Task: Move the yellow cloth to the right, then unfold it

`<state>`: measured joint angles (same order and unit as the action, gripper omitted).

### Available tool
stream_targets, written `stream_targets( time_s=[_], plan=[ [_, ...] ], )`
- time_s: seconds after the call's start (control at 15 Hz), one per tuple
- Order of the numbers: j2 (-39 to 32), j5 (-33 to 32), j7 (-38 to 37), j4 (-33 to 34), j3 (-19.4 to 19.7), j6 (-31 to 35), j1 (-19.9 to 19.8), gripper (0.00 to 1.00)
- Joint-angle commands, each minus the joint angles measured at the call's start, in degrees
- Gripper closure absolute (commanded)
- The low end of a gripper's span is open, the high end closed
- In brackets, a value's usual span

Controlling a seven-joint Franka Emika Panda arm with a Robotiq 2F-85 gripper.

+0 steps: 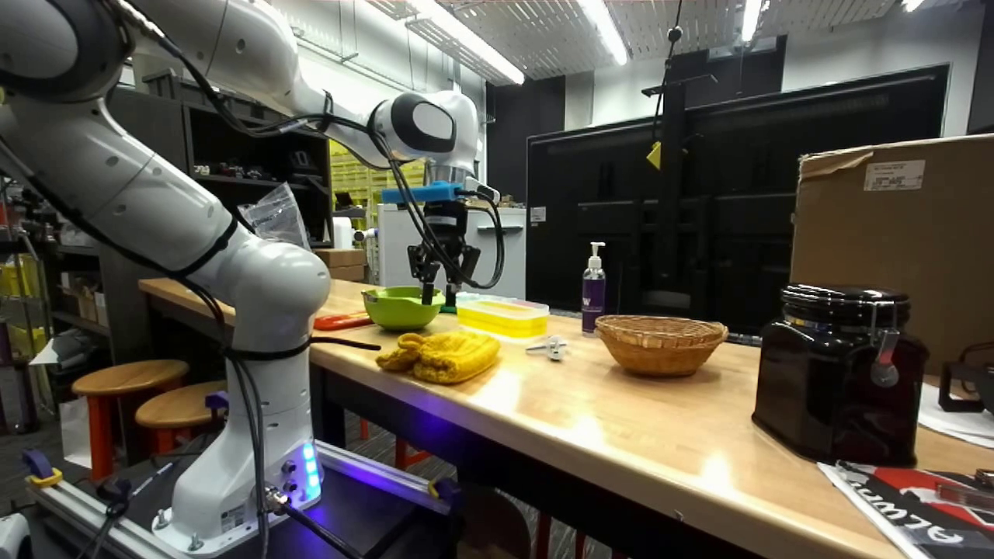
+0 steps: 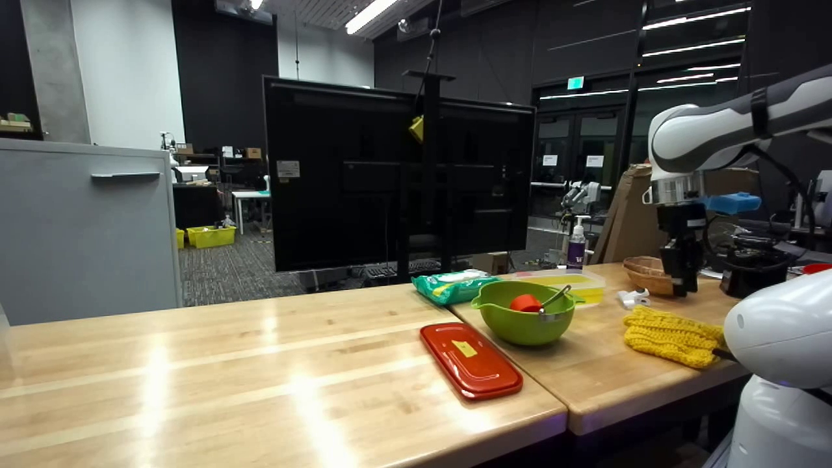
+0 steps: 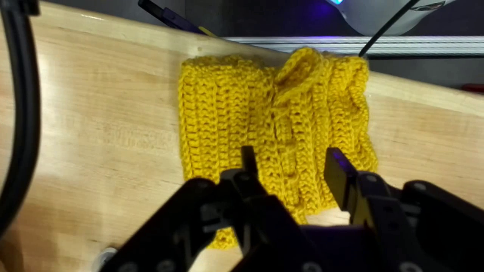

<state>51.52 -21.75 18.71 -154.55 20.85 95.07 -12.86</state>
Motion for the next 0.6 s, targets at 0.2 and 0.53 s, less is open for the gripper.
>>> stream_targets(
  time_s=[0.2, 0.53],
  plan=[
    [-1.1, 5.3, 1.1, -2.5, 0.0, -2.4, 2.5, 0.02],
    [-2.3, 10.1, 1.3, -4.4, 0.0, -3.6, 3.4, 0.00]
  ],
)
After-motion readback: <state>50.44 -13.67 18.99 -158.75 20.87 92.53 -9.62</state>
